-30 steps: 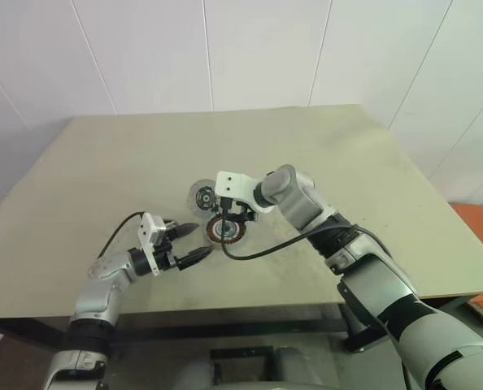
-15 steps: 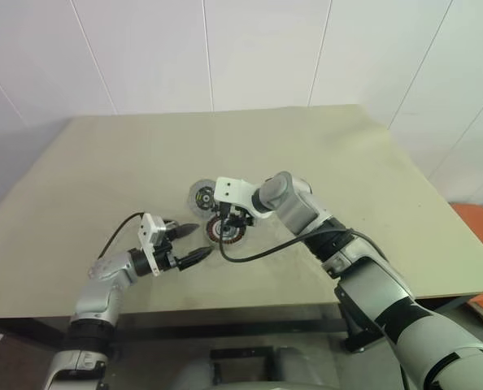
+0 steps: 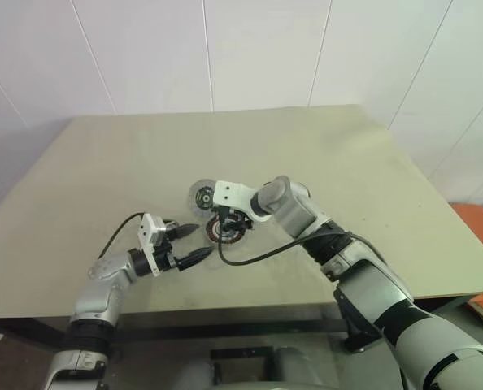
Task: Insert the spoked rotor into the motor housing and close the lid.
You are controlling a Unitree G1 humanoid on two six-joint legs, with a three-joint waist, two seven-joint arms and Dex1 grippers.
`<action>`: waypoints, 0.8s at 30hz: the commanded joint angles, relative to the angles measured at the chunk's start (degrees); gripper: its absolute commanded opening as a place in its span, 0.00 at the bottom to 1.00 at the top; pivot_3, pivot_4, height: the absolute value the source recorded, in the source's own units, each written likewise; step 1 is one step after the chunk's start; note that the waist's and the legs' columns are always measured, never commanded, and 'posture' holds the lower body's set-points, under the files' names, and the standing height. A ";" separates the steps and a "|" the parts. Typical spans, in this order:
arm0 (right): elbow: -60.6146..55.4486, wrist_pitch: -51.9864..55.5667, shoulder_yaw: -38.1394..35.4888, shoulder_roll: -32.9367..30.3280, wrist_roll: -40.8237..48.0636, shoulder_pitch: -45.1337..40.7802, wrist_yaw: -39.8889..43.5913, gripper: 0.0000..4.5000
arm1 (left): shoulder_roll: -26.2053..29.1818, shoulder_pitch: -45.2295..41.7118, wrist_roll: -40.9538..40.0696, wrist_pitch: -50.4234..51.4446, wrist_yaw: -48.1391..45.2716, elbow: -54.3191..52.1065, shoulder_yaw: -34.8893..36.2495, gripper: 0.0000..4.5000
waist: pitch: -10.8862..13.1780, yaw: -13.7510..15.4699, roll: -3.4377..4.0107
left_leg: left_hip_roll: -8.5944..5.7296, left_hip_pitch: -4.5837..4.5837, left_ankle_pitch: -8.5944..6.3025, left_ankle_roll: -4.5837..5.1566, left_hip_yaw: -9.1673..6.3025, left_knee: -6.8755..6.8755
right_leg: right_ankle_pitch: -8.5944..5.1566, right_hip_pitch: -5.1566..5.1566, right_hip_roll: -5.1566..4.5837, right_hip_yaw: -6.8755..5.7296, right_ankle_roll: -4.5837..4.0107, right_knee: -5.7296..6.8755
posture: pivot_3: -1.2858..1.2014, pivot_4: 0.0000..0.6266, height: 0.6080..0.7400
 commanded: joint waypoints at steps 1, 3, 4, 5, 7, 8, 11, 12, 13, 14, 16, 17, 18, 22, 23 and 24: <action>0.97 -1.94 1.36 -0.09 -1.83 0.17 -2.00 0.72 | 0.43 -1.43 -0.51 -1.28 -0.23 -0.98 0.97 1.00 | -0.01 -0.03 -0.02 | 0.00 0.01 0.00 0.00 0.00 0.00 | 0.00 0.01 0.00 0.00 0.00 0.00 | 0.52 0.00 1.00; 1.75 -3.06 2.07 -0.48 -2.66 0.38 -2.72 0.72 | 0.43 -1.59 -0.50 -1.37 -0.23 -0.82 0.98 1.00 | -0.03 -0.05 -0.05 | 0.00 0.09 0.00 0.00 0.00 0.00 | 0.00 0.07 0.00 0.00 0.00 0.01 | 0.52 0.00 1.00; 1.97 -3.37 2.18 -0.56 -2.80 0.41 -2.91 0.72 | 0.42 -1.64 -0.49 -1.40 -0.22 -0.76 0.97 1.00 | -0.05 -0.05 -0.07 | 0.00 0.14 0.00 0.00 0.00 0.00 | 0.00 0.10 0.01 0.00 0.00 0.04 | 0.52 0.00 1.00; 2.22 -3.68 2.24 -0.62 -2.94 0.38 -3.11 0.72 | 0.41 -1.74 -0.49 -1.43 -0.22 -0.65 0.97 1.00 | -0.06 -0.06 -0.09 | 0.00 0.18 0.00 0.00 0.00 0.01 | -0.01 0.13 0.01 0.01 0.00 0.08 | 0.52 0.00 1.00; 2.62 -4.45 2.41 -0.92 -3.27 0.40 -3.52 0.72 | 0.40 -1.87 -0.46 -1.50 -0.22 -0.48 0.98 1.00 | -0.06 -0.04 -0.10 | 0.00 0.30 0.00 0.00 -0.01 0.01 | -0.04 0.21 0.03 0.01 0.05 0.10 | 0.52 0.00 1.00; 2.80 -4.90 2.35 -1.01 -3.32 0.42 -3.72 0.72 | 0.39 -1.94 -0.44 -1.53 -0.21 -0.38 0.98 1.00 | -0.06 -0.03 -0.10 | 0.00 0.35 0.00 0.00 -0.02 0.01 | -0.10 0.26 0.03 0.01 0.14 0.11 | 0.52 0.00 1.00; 2.30 -6.10 1.92 -1.58 -3.13 0.91 -3.73 0.60 | 0.37 -2.08 -0.36 -1.72 -0.21 -0.10 0.96 1.00 | -0.06 -0.02 -0.10 | 0.00 0.49 0.00 0.00 -0.04 0.01 | -0.12 0.40 0.03 0.01 0.16 0.13 | 0.52 0.00 1.00; 2.04 -6.31 1.79 -1.76 -3.03 1.12 -3.56 0.53 | 0.37 -2.11 -0.34 -1.83 -0.20 -0.01 0.96 1.00 | -0.06 -0.01 -0.10 | 0.00 0.55 0.00 0.00 -0.04 0.01 | -0.12 0.45 0.03 0.01 0.16 0.13 | 0.52 0.00 1.00; 1.80 -6.40 1.62 -1.98 -2.95 1.36 -3.40 0.46 | 0.35 -2.19 -0.33 -1.96 -0.17 0.14 0.96 1.00 | -0.06 0.01 -0.10 | 0.00 0.61 0.00 0.00 -0.04 0.01 | -0.12 0.50 0.02 0.01 0.16 0.13 | 0.52 0.00 1.00; 1.53 -6.49 1.48 -2.23 -2.87 1.64 -3.20 0.39 | 0.34 -2.27 -0.32 -2.08 -0.15 0.31 0.97 1.00 | -0.06 0.05 -0.10 | 0.00 0.67 0.00 0.00 -0.03 0.01 | -0.12 0.55 0.01 0.01 0.16 0.13 | 0.52 0.00 1.00; 1.21 -6.59 1.24 -2.51 -2.69 2.05 -2.94 0.24 | 0.31 -2.38 -0.28 -2.30 -0.15 0.62 0.97 1.00 | -0.06 0.15 -0.10 | 0.00 0.70 0.00 -0.01 -0.03 0.01 | -0.12 0.61 -0.01 0.01 0.16 0.11 | 0.52 0.00 1.00; 1.14 -6.61 1.13 -2.56 -2.53 2.16 -2.77 0.16 | 0.30 -2.46 -0.25 -2.38 -0.16 0.81 0.95 1.00 | -0.06 0.17 -0.10 | 0.00 0.70 0.00 -0.01 -0.03 0.01 | -0.12 0.62 -0.02 0.00 0.16 0.10 | 0.52 0.00 1.00; 1.07 -6.58 1.03 -2.58 -2.39 2.23 -2.63 0.09 | 0.28 -2.56 -0.21 -2.46 -0.17 1.00 0.92 1.00 | -0.06 0.17 -0.10 | 0.00 0.70 0.00 -0.01 -0.03 0.01 | -0.13 0.64 -0.03 0.00 0.16 0.08 | 0.52 0.00 1.00; 1.00 -6.18 0.85 -2.58 -2.27 2.24 -2.62 0.01 | 0.24 -2.85 -0.13 -2.71 -0.22 1.54 0.88 1.00 | -0.06 0.19 -0.10 | 0.00 0.69 0.00 -0.01 -0.02 0.00 | -0.13 0.65 -0.04 0.01 0.17 0.03 | 0.52 0.00 1.00; 1.07 -5.82 0.47 -2.41 -1.86 2.22 -2.56 0.01 | 0.26 -2.91 -0.11 -2.80 -0.23 1.70 0.89 1.00 | -0.06 0.19 -0.10 | 0.00 0.68 0.00 -0.01 -0.02 0.00 | -0.13 0.65 -0.04 0.01 0.17 0.01 | 0.52 0.00 1.00; 1.16 -5.46 0.15 -2.25 -1.53 2.17 -2.56 0.01 | 0.28 -2.98 -0.08 -2.88 -0.24 1.86 0.91 1.00 | -0.06 0.20 -0.10 | 0.00 0.66 0.00 -0.01 -0.02 0.00 | -0.13 0.65 -0.04 0.00 0.17 -0.01 | 0.52 0.00 1.00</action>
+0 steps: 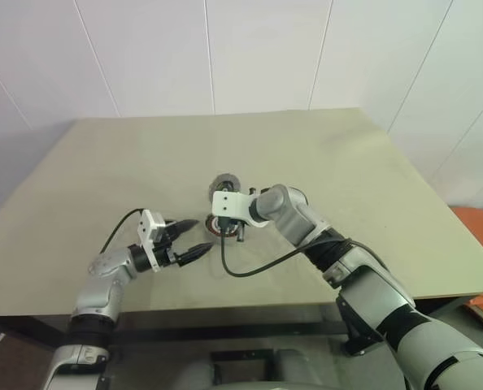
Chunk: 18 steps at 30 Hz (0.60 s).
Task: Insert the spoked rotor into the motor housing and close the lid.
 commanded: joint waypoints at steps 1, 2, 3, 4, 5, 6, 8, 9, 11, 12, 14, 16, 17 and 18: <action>0.77 2.23 -1.84 -1.32 -0.02 -0.31 -0.42 0.01 | 0.27 -1.27 -0.08 -1.41 -0.22 0.03 0.86 1.00 | 0.00 -0.01 0.00 | 0.00 -0.01 0.00 0.00 0.00 0.00 | 0.00 0.00 -0.01 0.00 0.00 -0.01 | 0.52 0.00 1.00; 1.03 2.42 -1.94 -1.36 0.05 -0.37 -0.53 0.01 | 0.29 -1.28 -0.04 -1.46 -0.19 0.09 0.85 1.00 | 0.00 -0.03 0.00 | 0.00 -0.01 0.00 0.00 0.01 0.00 | 0.00 0.00 -0.02 0.00 0.00 -0.02 | 0.52 0.00 1.00; 1.21 2.51 -1.94 -1.42 0.03 -0.42 -0.63 0.01 | 0.30 -1.29 -0.01 -1.49 -0.17 0.13 0.84 1.00 | 0.00 -0.03 0.00 | 0.00 0.00 0.00 0.00 0.01 0.00 | 0.00 0.00 -0.02 0.01 0.00 -0.02 | 0.52 0.00 1.00; 1.29 2.69 -2.12 -1.36 0.35 -0.38 -0.45 0.01 | 0.32 -1.30 0.03 -1.51 -0.15 0.20 0.82 1.00 | 0.00 -0.03 0.00 | 0.00 0.00 0.00 0.00 0.01 0.00 | 0.00 0.00 -0.02 0.01 0.00 -0.02 | 0.52 0.00 1.00; 1.21 2.91 -2.32 -1.28 0.82 -0.34 -0.05 0.01 | 0.35 -1.32 0.07 -1.51 -0.15 0.26 0.79 1.00 | 0.00 -0.03 0.00 | 0.00 0.01 0.00 0.00 0.01 0.00 | 0.00 0.00 -0.03 0.01 0.00 -0.01 | 0.52 0.00 1.00; 0.86 3.29 -2.52 -1.19 1.51 -0.26 0.73 0.01 | 0.39 -1.33 0.10 -1.48 -0.18 0.30 0.75 1.00 | 0.00 -0.03 0.00 | 0.00 0.01 0.00 -0.01 0.00 0.00 | 0.00 0.00 -0.03 0.01 0.01 -0.01 | 0.52 0.00 1.00; -0.05 3.73 -2.71 -1.25 2.87 -0.08 2.61 0.01 | 0.44 -1.36 0.16 -1.47 -0.25 0.37 0.65 1.00 | 0.00 -0.03 0.01 | 0.01 0.02 0.00 -0.01 -0.02 0.00 | -0.01 0.00 -0.02 0.00 0.01 -0.01 | 0.52 0.00 1.00; -0.49 3.83 -2.75 -1.35 3.46 0.01 3.52 0.01 | 0.45 -1.38 0.19 -1.48 -0.29 0.40 0.60 1.00 | 0.01 -0.02 0.01 | 0.01 0.01 -0.01 -0.01 -0.02 -0.01 | -0.01 0.00 -0.02 0.00 0.01 -0.01 | 0.52 0.00 1.00; -0.07 3.56 -3.25 -1.44 3.77 -0.73 3.18 0.01 | 0.42 -1.48 0.24 -1.57 -0.31 0.56 0.52 1.00 | 0.01 -0.02 0.01 | 0.01 -0.01 -0.01 -0.01 -0.02 -0.01 | -0.01 -0.02 -0.02 -0.01 0.01 -0.03 | 0.52 0.00 1.00; 0.51 3.00 -3.67 -1.48 3.69 -1.37 2.41 0.01 | 0.39 -1.52 0.26 -1.61 -0.30 0.62 0.47 1.00 | 0.00 -0.02 0.01 | 0.01 -0.06 -0.01 -0.01 -0.01 -0.02 | -0.01 -0.05 -0.02 0.00 0.01 -0.04 | 0.52 0.00 1.00; 0.96 2.10 -4.53 -1.65 3.89 -2.40 1.80 0.01 | 0.32 -1.56 0.30 -1.66 -0.31 0.67 0.35 1.00 | 0.00 -0.07 0.00 | 0.01 -0.28 0.00 0.00 0.00 -0.02 | 0.01 -0.23 -0.03 0.00 0.00 -0.05 | 0.52 0.00 1.00; 0.66 1.74 -4.85 -1.91 4.05 -2.77 2.20 0.01 | 0.29 -1.51 0.30 -1.68 -0.31 0.61 0.30 1.00 | 0.00 -0.06 0.00 | 0.00 -0.50 0.00 0.00 0.01 0.00 | 0.13 -0.48 -0.02 0.00 -0.18 -0.02 | 0.52 0.00 1.00; -0.04 1.24 -4.83 -2.33 4.28 -2.86 3.00 0.01 | 0.30 -1.50 0.27 -1.66 -0.34 0.58 0.29 1.00 | 0.00 -0.03 0.01 | 0.00 -0.56 0.00 0.00 0.00 0.00 | 0.14 -0.54 -0.02 0.00 -0.19 -0.01 | 0.52 0.00 1.00; -0.46 0.81 -4.89 -2.60 4.53 -2.99 3.44 0.01 | 0.30 -1.52 0.27 -1.65 -0.36 0.58 0.27 1.00 | 0.00 -0.02 0.01 | 0.00 -0.60 0.01 0.00 -0.01 0.00 | 0.14 -0.57 -0.01 -0.01 -0.19 0.00 | 0.52 0.00 1.00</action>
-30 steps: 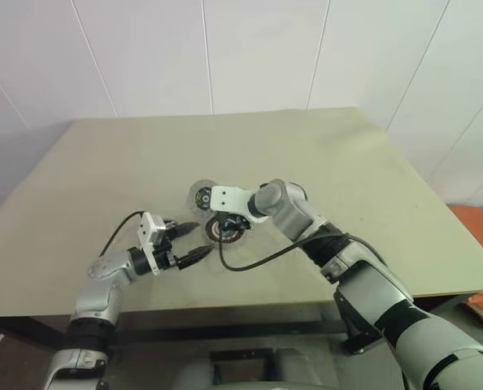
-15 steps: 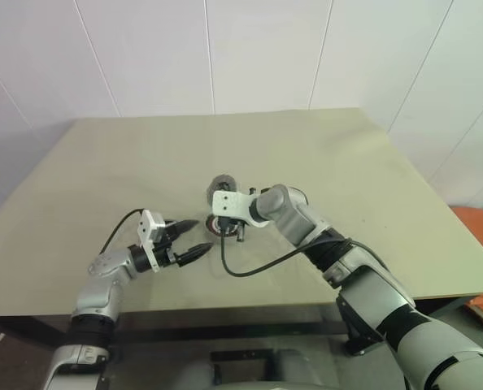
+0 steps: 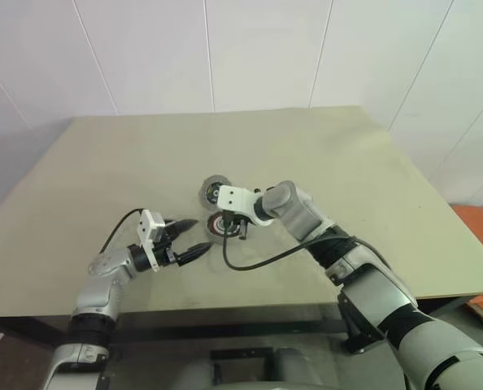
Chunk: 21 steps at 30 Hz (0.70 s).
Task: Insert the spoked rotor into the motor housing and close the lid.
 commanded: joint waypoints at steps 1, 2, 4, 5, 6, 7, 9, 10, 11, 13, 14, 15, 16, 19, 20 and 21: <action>-1.32 -1.48 -2.10 -1.74 0.43 -2.59 0.47 0.01 | 0.23 -1.14 0.19 -0.76 -0.30 -0.43 0.28 1.00 | 0.00 0.01 0.00 | 0.00 -0.02 0.00 0.00 -0.01 0.00 | 0.00 -0.01 0.01 -0.01 0.00 0.00 | 0.52 0.00 1.00; -1.10 -1.90 -2.15 -1.84 0.40 -2.85 0.15 0.01 | 0.22 -1.16 0.19 -0.78 -0.29 -0.43 0.27 1.00 | 0.00 -0.01 0.00 | 0.00 -0.04 0.00 0.00 -0.01 0.00 | 0.00 -0.02 0.01 -0.01 0.00 0.00 | 0.52 0.00 1.00; -0.26 -2.90 -1.94 -1.97 -0.05 -3.23 -0.97 0.01 | 0.20 -1.20 0.24 -0.89 -0.23 -0.40 0.29 1.00 | 0.00 -0.11 0.00 | 0.00 -0.06 0.00 0.00 0.00 0.00 | 0.00 -0.04 0.01 -0.01 0.00 -0.02 | 0.52 0.00 1.00; 0.16 -3.53 -1.78 -2.02 -0.35 -3.33 -1.59 0.01 | 0.19 -1.23 0.27 -0.95 -0.20 -0.35 0.30 1.00 | 0.00 -0.15 0.00 | 0.00 -0.06 0.00 0.00 0.01 0.00 | 0.00 -0.04 0.01 -0.01 0.00 -0.03 | 0.52 0.00 1.00; 0.46 -3.99 -1.67 -2.04 -0.51 -3.40 -2.01 0.01 | 0.18 -1.25 0.28 -0.98 -0.18 -0.32 0.31 1.00 | 0.00 -0.15 0.00 | 0.00 -0.06 0.00 0.00 0.01 0.00 | 0.00 -0.05 0.02 -0.01 0.00 -0.03 | 0.52 0.00 1.00; 0.68 -4.29 -1.61 -2.04 -0.58 -3.44 -2.26 0.01 | 0.18 -1.26 0.29 -1.00 -0.17 -0.30 0.31 1.00 | 0.00 -0.13 0.00 | 0.00 -0.07 0.00 0.00 0.01 0.00 | 0.00 -0.05 0.02 -0.01 0.00 -0.03 | 0.52 0.00 1.00; -0.15 -7.46 -0.51 -2.71 -1.20 -2.75 -1.81 0.01 | 0.17 -1.23 0.31 -0.99 -0.09 -0.34 0.32 1.00 | 0.00 -0.12 0.01 | 0.00 -0.07 0.00 0.00 0.00 -0.01 | 0.00 -0.06 0.03 -0.01 0.00 -0.03 | 0.52 0.00 1.00; -0.79 -8.72 -0.06 -3.05 -1.33 -2.25 -1.08 0.01 | 0.18 -1.21 0.33 -0.98 -0.06 -0.38 0.31 1.00 | 0.01 -0.12 0.01 | 0.00 -0.08 0.00 0.00 0.01 0.00 | -0.01 -0.06 0.03 -0.01 0.00 -0.03 | 0.52 0.00 1.00; -1.32 -9.63 0.42 -3.44 -1.48 -1.77 -0.25 0.01 | 0.19 -1.21 0.33 -0.97 -0.05 -0.39 0.31 1.00 | 0.01 -0.12 0.00 | 0.00 -0.08 0.00 0.00 0.01 0.00 | -0.01 -0.06 0.03 -0.01 0.01 -0.03 | 0.52 0.00 1.00; -1.69 -10.41 0.95 -3.96 -1.74 -1.22 0.85 0.01 | 0.21 -1.20 0.34 -0.93 -0.05 -0.41 0.33 1.00 | 0.01 -0.13 0.00 | 0.00 -0.08 0.00 0.00 0.02 0.00 | -0.01 -0.06 0.03 -0.01 0.01 -0.04 | 0.52 0.00 1.00; -1.82 -10.76 1.14 -4.19 -1.86 -0.95 1.37 0.01 | 0.21 -1.21 0.36 -0.92 -0.05 -0.41 0.35 1.00 | 0.01 -0.15 0.00 | 0.00 -0.08 0.00 0.00 0.02 0.00 | -0.01 -0.06 0.03 -0.01 0.01 -0.04 | 0.52 0.00 1.00; -1.98 -11.01 1.19 -4.32 -1.90 -0.74 1.76 0.01 | 0.22 -1.19 0.38 -0.92 -0.07 -0.43 0.37 1.00 | 0.01 -0.15 0.00 | 0.00 -0.08 0.00 0.00 0.02 0.00 | -0.01 -0.06 0.04 -0.01 0.01 -0.04 | 0.52 0.00 1.00; -2.25 -11.07 1.13 -4.38 -1.85 -0.51 2.21 0.01 | 0.23 -1.19 0.40 -0.91 -0.09 -0.42 0.38 1.00 | 0.01 -0.16 0.00 | 0.00 -0.08 0.00 0.00 0.02 -0.01 | -0.01 -0.06 0.05 -0.01 0.01 -0.04 | 0.52 0.00 1.00; -2.92 -11.07 1.15 -4.58 -2.14 -0.30 3.03 0.01 | 0.24 -1.20 0.46 -0.86 -0.13 -0.42 0.39 1.00 | 0.01 -0.15 0.01 | 0.01 -0.07 0.00 0.01 0.02 -0.01 | -0.01 -0.06 0.07 -0.01 0.01 -0.02 | 0.52 0.00 1.00; -3.08 -11.08 1.21 -4.65 -2.33 -0.31 3.14 0.01 | 0.24 -1.20 0.46 -0.85 -0.15 -0.43 0.40 1.00 | 0.01 -0.15 0.00 | 0.02 -0.07 0.00 0.01 0.02 0.00 | -0.01 -0.06 0.07 -0.01 0.01 -0.02 | 0.52 0.00 1.00; -3.22 -11.09 1.35 -4.78 -2.78 -0.44 3.00 0.01 | 0.24 -1.18 0.45 -0.84 -0.16 -0.45 0.42 1.00 | 0.01 -0.14 0.00 | 0.02 -0.07 0.00 0.01 0.02 0.00 | -0.01 -0.06 0.07 -0.01 0.01 -0.02 | 0.52 0.00 1.00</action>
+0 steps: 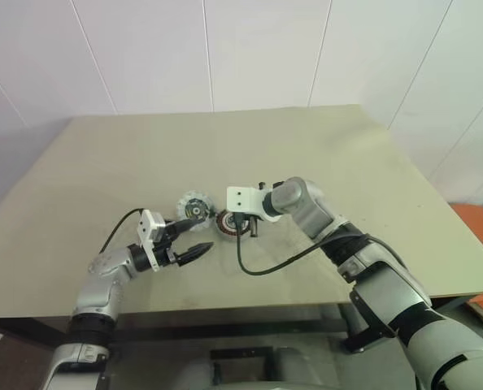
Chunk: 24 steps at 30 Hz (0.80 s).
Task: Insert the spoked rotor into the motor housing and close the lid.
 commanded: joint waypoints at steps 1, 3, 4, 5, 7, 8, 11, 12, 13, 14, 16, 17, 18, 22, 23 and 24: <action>-2.28 -0.68 0.40 -0.52 -1.61 -1.10 0.05 0.01 | 0.24 -1.10 -0.03 -0.69 -0.20 -0.48 0.43 1.00 | 0.00 0.02 0.00 | 0.00 0.00 0.00 0.00 0.00 0.00 | 0.00 0.00 0.00 0.00 0.00 0.00 | 0.52 0.00 1.00; -2.51 -0.79 0.55 -0.70 -2.49 -2.03 0.05 0.01 | 0.23 -1.15 -0.02 -0.63 -0.19 -0.48 0.40 1.00 | 0.00 0.03 0.00 | 0.00 0.00 0.00 0.00 0.00 0.00 | 0.00 0.00 0.00 0.00 0.00 0.00 | 0.52 0.00 1.00; -2.55 -0.68 0.34 -0.53 -2.58 -2.61 0.05 0.01 | 0.21 -1.19 -0.02 -0.60 -0.18 -0.49 0.38 1.00 | 0.00 0.03 0.00 | 0.00 0.00 0.00 0.00 0.00 0.00 | 0.00 0.00 0.00 0.00 0.00 0.00 | 0.52 0.00 1.00; -2.43 -0.68 0.25 -0.37 -2.86 -3.17 -0.14 0.01 | 0.21 -1.21 -0.01 -0.57 -0.18 -0.50 0.36 1.00 | 0.00 0.03 0.00 | 0.00 0.00 0.00 0.00 0.00 0.00 | 0.00 0.00 -0.01 0.00 0.00 0.00 | 0.52 0.00 1.00; -1.54 -1.12 0.54 -0.17 -3.95 -4.32 -0.79 0.01 | 0.23 -1.28 0.06 -0.55 -0.20 -0.46 0.29 1.00 | 0.00 0.00 0.01 | 0.00 0.00 0.00 0.00 0.00 0.00 | 0.00 0.00 -0.01 0.00 0.00 0.00 | 0.52 0.00 1.00; -1.01 -1.45 0.77 -0.14 -4.45 -4.77 -1.01 0.01 | 0.30 -1.34 0.22 -0.58 -0.22 -0.43 0.18 1.00 | 0.00 0.00 0.01 | 0.00 0.00 0.00 0.00 0.00 0.00 | 0.00 0.00 0.00 0.00 -0.01 0.00 | 0.52 0.00 1.00; 0.92 -2.55 1.46 0.02 -5.71 -5.92 -1.25 0.01 | 0.44 -1.54 0.55 -0.46 -0.31 -0.54 -0.05 1.00 | 0.00 0.04 0.00 | 0.00 0.00 0.00 0.00 0.00 0.00 | 0.00 -0.01 0.00 0.00 -0.01 0.01 | 0.52 0.00 1.00; 1.55 -2.91 1.64 0.11 -6.04 -6.21 -1.28 0.01 | 0.45 -1.56 0.55 -0.32 -0.35 -0.73 -0.05 1.00 | 0.00 0.04 0.00 | 0.00 0.00 0.00 0.00 0.00 0.00 | 0.00 -0.01 0.00 0.00 -0.01 0.01 | 0.52 0.00 1.00; 2.14 -3.24 1.74 0.21 -6.25 -6.47 -1.24 0.01 | 0.51 -1.58 0.63 -0.25 -0.48 -0.94 -0.14 1.00 | 0.00 0.04 0.00 | 0.00 -0.01 0.00 0.00 0.00 0.00 | 0.00 -0.01 0.00 0.00 -0.01 0.00 | 0.52 0.00 1.00; 2.66 -3.47 1.84 0.35 -6.48 -6.70 -1.04 0.01 | 0.72 -1.55 0.76 -0.14 -0.71 -1.29 -0.33 1.00 | 0.00 0.03 0.00 | 0.00 -0.01 0.00 0.00 0.00 0.00 | 0.01 -0.01 -0.01 0.00 -0.01 0.00 | 0.52 0.00 1.00; 3.44 -3.88 2.14 0.58 -6.70 -7.02 0.05 0.01 | 1.44 -1.41 1.29 0.29 -1.40 -2.24 -1.04 1.00 | 0.00 0.01 0.00 | 0.00 -0.02 0.00 0.00 0.01 0.00 | 0.01 -0.01 -0.01 0.00 -0.01 -0.01 | 0.52 0.00 1.00; 3.66 -4.01 2.31 0.67 -6.73 -7.10 0.73 0.01 | 1.93 -1.34 1.70 0.46 -1.76 -2.70 -1.50 1.00 | 0.00 -0.01 0.00 | 0.00 -0.02 0.00 0.00 0.01 0.00 | 0.01 -0.01 -0.01 0.00 -0.01 -0.01 | 0.52 0.00 1.00; 3.82 -4.05 2.53 0.71 -6.74 -7.13 1.45 0.01 | 2.43 -1.29 2.04 0.60 -2.05 -3.10 -1.95 1.00 | 0.00 -0.02 0.01 | 0.00 -0.02 0.00 0.00 0.01 0.00 | 0.01 -0.01 -0.01 0.00 -0.01 0.00 | 0.52 0.00 1.00; 4.12 -4.74 3.94 0.58 -7.24 -7.20 4.71 0.01 | 4.67 -1.30 3.10 1.87 -3.17 -5.43 -3.65 1.00 | 0.01 -0.05 0.01 | 0.00 -0.01 0.00 0.00 0.01 0.00 | 0.01 -0.01 0.00 0.00 -0.01 0.01 | 0.52 0.00 1.00; 4.29 -5.03 4.16 0.61 -7.32 -7.46 5.37 0.01 | 5.15 -1.48 2.85 2.66 -3.34 -6.51 -3.76 1.00 | 0.01 -0.05 0.01 | 0.00 -0.01 0.00 0.00 0.01 0.00 | 0.01 -0.01 0.00 0.00 -0.01 0.01 | 0.52 0.00 1.00; 4.66 -5.31 4.32 0.71 -7.43 -7.90 5.90 0.01 | 5.55 -1.77 2.30 3.58 -3.44 -7.61 -3.73 1.00 | 0.01 -0.05 0.01 | 0.00 -0.01 0.00 0.00 0.01 0.00 | 0.01 -0.01 0.00 0.00 -0.01 0.01 | 0.52 0.00 1.00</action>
